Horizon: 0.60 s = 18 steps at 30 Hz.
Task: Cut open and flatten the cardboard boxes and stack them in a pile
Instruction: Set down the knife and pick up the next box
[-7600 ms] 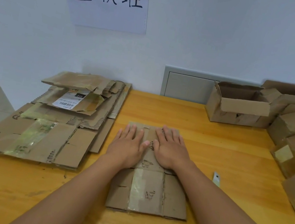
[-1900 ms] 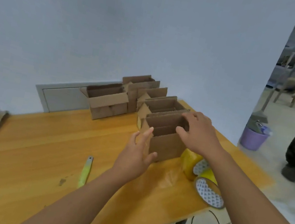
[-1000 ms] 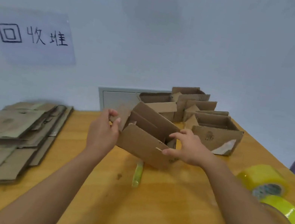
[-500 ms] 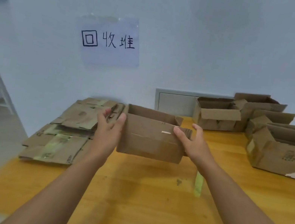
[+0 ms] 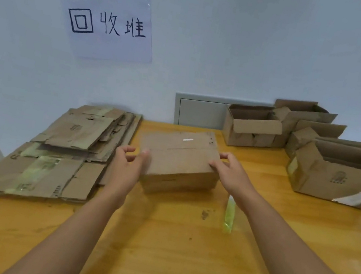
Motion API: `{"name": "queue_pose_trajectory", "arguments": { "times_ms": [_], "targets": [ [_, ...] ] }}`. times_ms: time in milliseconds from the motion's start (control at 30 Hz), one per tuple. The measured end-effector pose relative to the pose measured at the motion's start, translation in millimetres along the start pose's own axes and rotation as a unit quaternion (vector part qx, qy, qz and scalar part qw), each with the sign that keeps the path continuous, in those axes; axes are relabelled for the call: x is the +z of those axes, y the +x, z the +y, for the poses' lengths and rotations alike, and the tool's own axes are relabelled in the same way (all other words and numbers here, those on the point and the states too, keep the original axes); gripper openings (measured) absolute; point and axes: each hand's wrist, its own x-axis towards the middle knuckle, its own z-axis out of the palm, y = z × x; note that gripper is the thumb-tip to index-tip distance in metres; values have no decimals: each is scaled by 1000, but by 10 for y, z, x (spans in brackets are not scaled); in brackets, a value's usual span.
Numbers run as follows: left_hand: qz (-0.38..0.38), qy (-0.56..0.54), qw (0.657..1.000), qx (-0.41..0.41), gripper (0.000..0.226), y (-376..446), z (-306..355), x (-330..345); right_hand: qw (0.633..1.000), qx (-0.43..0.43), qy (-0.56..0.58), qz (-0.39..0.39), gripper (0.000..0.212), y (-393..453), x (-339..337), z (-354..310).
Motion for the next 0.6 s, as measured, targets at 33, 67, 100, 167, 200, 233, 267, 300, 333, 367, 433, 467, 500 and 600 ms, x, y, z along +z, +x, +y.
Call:
{"name": "queue_pose_trajectory", "arguments": {
  "times_ms": [33,67,100,167,200,233,267,300,333,367,433,467,500,600],
  "targets": [
    [-18,-11,1000,1,45,-19,-22,33,1000,5,-10,11,36,24,-1,23],
    [-42,-10,999,12,45,-64,-35,59,999,6,-23,24,42,50,3,51],
    [-65,5,997,29,49,-107,-64,77,999,2,-33,37,46,70,14,78],
    [-90,71,991,76,56,-138,-170,89,997,-14,-46,54,50,94,39,116],
    [-93,105,985,97,59,-143,-214,85,997,-20,-49,53,48,90,47,122],
    [-90,129,981,111,61,-137,-250,82,997,-26,-45,50,45,86,47,130],
    [-86,143,979,117,65,-133,-274,80,998,-32,-35,46,42,81,38,145],
    [-82,148,978,120,69,-129,-299,86,998,-38,-28,46,39,70,15,165],
    [-80,152,977,123,73,-138,-307,100,997,-43,-37,49,38,50,-20,189],
    [-78,157,976,126,77,-141,-320,110,995,-47,-64,58,37,14,-66,209],
    [-78,164,975,127,81,-139,-336,132,979,-38,-180,81,37,-72,-170,295],
    [-79,163,975,126,83,-127,-349,137,962,-24,-259,82,36,-129,-214,341],
    [-80,161,976,125,85,-114,-359,142,939,-3,-336,70,37,-197,-240,378],
    [-74,153,978,121,86,-99,-362,159,882,42,-469,-11,42,-385,-186,466]
  ]
}}
